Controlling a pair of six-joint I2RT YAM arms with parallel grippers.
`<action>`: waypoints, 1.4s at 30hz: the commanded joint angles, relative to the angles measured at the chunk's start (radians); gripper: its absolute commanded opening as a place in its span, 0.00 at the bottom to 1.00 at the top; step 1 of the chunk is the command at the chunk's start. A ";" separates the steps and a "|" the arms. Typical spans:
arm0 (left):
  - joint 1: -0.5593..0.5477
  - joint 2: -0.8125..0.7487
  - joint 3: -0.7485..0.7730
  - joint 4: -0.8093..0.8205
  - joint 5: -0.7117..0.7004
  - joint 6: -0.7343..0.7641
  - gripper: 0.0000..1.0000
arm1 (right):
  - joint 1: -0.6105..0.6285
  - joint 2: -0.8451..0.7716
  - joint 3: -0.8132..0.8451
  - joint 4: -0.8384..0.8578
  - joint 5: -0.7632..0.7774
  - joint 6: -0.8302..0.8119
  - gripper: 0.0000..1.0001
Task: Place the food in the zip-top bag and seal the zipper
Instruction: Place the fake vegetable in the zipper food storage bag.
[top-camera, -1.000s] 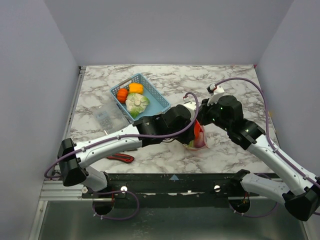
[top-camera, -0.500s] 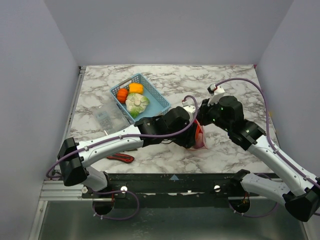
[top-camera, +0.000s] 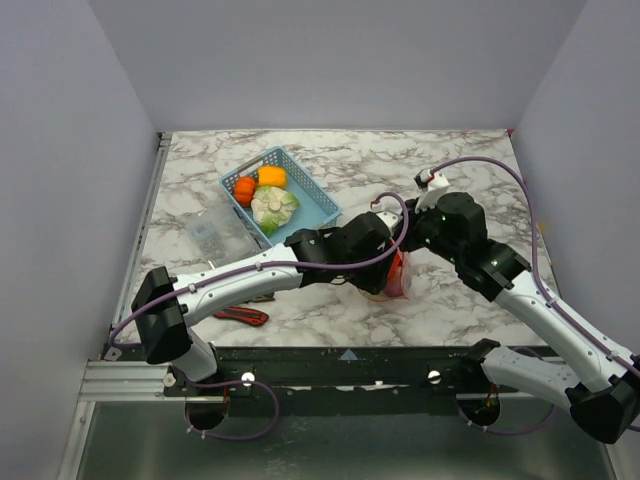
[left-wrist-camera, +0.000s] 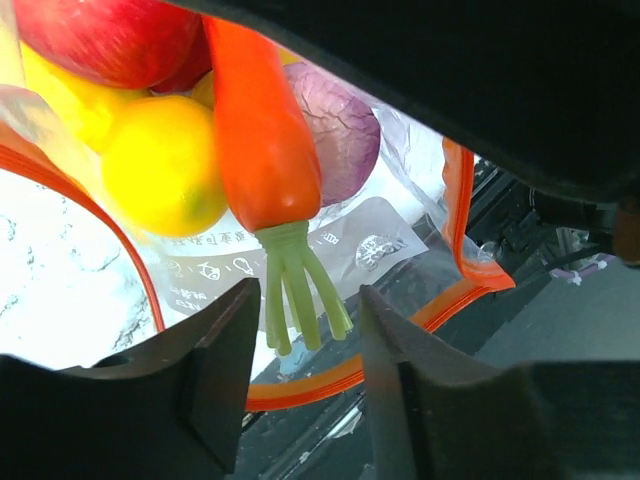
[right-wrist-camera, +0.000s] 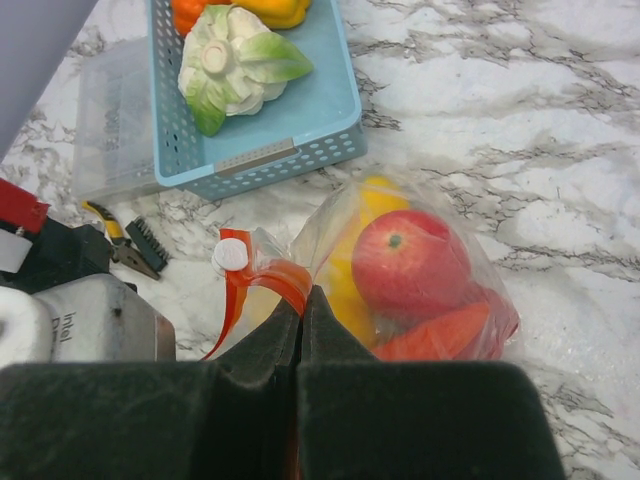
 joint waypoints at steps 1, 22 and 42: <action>-0.001 -0.003 0.001 -0.014 -0.019 0.030 0.49 | 0.011 -0.008 -0.002 0.061 -0.029 0.002 0.01; 0.010 0.022 0.072 -0.045 0.060 -0.008 0.00 | 0.011 -0.014 -0.024 0.105 -0.127 0.007 0.01; 0.108 -0.033 0.145 -0.006 0.297 -0.198 0.00 | 0.012 0.003 -0.027 0.105 -0.120 0.009 0.01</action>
